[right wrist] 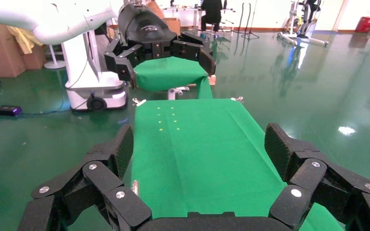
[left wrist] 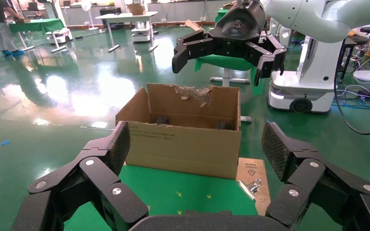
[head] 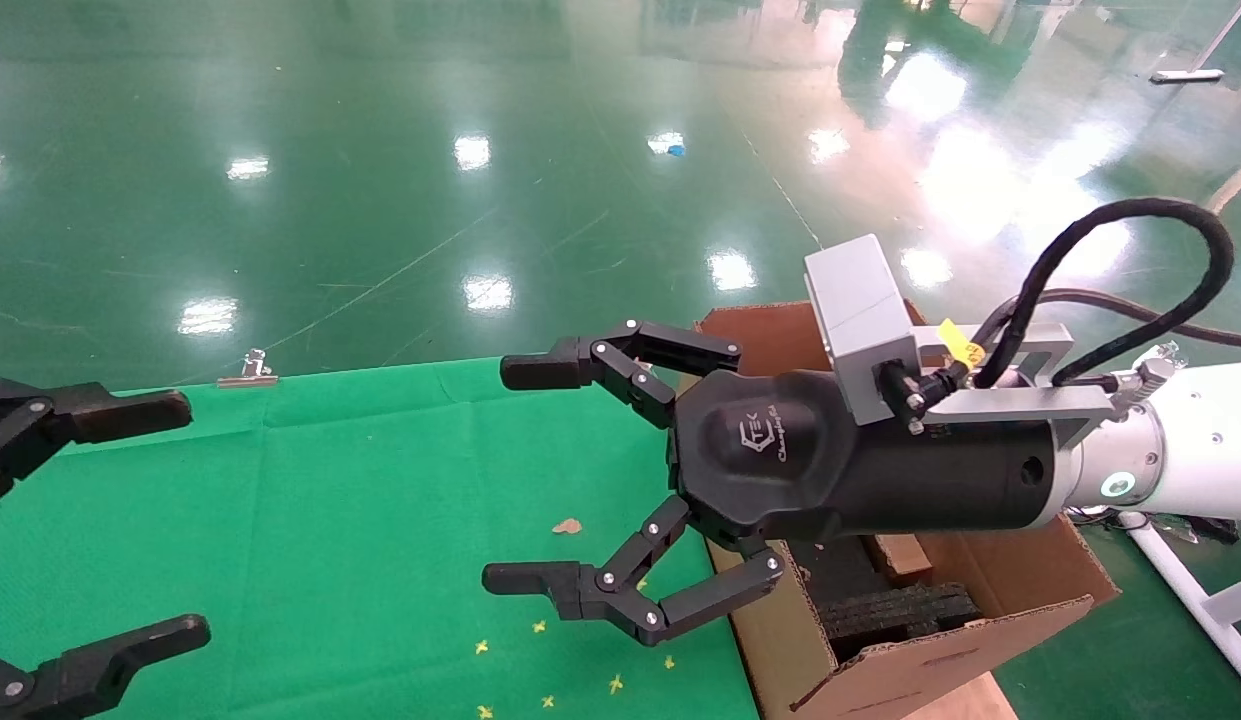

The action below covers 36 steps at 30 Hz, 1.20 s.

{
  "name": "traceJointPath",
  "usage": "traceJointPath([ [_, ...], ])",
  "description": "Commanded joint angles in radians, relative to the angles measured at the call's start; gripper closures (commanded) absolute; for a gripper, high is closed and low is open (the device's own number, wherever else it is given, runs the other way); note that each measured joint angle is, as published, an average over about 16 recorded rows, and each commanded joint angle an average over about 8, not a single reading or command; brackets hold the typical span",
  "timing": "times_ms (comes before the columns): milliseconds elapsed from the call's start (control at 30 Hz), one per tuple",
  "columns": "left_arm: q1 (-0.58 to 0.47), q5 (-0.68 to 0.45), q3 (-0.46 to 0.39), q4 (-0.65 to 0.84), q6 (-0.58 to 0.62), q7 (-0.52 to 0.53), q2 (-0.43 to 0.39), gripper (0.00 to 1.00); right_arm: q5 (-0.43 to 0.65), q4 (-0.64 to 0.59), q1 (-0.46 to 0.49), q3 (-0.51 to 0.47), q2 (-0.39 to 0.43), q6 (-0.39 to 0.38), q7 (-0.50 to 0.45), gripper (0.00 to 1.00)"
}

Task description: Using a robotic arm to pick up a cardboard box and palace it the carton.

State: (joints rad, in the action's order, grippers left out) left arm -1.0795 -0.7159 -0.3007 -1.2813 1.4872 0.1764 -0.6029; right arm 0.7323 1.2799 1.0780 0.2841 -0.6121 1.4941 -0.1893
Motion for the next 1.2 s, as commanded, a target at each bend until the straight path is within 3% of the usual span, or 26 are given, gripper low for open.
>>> traceJointPath([
  [33,0.0,0.0,0.0,0.0,0.0,0.0,0.0,0.0,0.0,0.0,0.0,0.0,0.0,0.0,0.0,0.0],
  [1200,0.0,0.0,0.0,0.0,0.0,0.0,0.0,0.0,0.0,-0.001,0.001,0.001,0.0,0.0,0.0,0.0],
])
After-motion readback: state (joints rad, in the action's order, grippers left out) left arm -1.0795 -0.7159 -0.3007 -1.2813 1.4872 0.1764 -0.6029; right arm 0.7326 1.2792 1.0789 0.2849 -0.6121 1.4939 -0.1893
